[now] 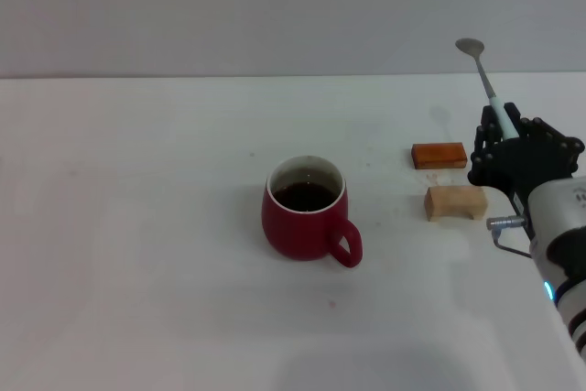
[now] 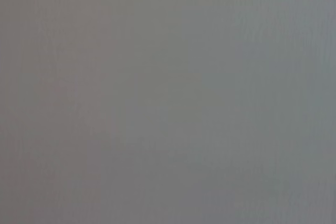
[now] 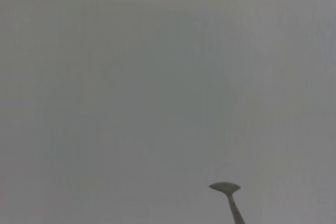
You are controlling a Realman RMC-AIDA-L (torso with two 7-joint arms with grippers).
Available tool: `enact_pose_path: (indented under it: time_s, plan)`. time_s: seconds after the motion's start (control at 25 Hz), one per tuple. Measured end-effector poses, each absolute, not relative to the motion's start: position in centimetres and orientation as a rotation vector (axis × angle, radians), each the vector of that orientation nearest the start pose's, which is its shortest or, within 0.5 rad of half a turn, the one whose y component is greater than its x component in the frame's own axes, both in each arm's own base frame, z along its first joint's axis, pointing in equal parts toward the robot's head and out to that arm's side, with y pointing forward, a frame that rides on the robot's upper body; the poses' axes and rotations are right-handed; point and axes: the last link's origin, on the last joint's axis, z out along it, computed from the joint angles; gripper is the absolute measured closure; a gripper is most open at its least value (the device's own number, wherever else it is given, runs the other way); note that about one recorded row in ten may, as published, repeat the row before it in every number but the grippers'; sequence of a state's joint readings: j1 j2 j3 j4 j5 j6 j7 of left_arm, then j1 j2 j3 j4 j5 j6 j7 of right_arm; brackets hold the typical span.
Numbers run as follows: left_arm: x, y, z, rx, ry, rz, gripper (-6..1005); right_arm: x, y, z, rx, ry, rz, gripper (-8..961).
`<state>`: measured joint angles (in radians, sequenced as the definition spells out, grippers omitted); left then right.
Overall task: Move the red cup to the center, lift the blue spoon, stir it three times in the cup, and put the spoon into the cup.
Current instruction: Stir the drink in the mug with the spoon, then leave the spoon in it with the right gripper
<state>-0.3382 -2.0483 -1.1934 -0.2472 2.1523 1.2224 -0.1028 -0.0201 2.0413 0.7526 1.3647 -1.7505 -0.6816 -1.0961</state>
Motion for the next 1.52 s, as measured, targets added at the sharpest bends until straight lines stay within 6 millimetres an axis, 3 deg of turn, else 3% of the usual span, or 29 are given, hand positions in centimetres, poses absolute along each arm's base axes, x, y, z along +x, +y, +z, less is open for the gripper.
enact_pose_path:
  time_s: [0.32,0.64,0.88,1.24,1.52]
  plan:
    - [-37.9,30.9,6.4,-1.055,-0.629,-0.708,137,19.8,28.5,-3.1,-1.603,0.59,0.5,800]
    - [-37.8,31.0,6.4,-1.056,-0.629,-0.713,137,21.4,28.4,-1.6,-1.496,0.533,0.484,800]
    - [-37.5,31.3,6.3,-1.062,-0.625,-0.72,137,22.5,27.6,-1.1,-1.442,0.511,0.666,800]
    - [-37.4,31.4,6.3,-1.065,-0.623,-0.725,137,23.7,27.0,0.6,-1.508,0.595,0.911,800]
    - [-37.2,31.5,6.2,-1.065,-0.623,-0.73,137,23.0,27.2,1.4,-1.637,0.577,0.891,800]
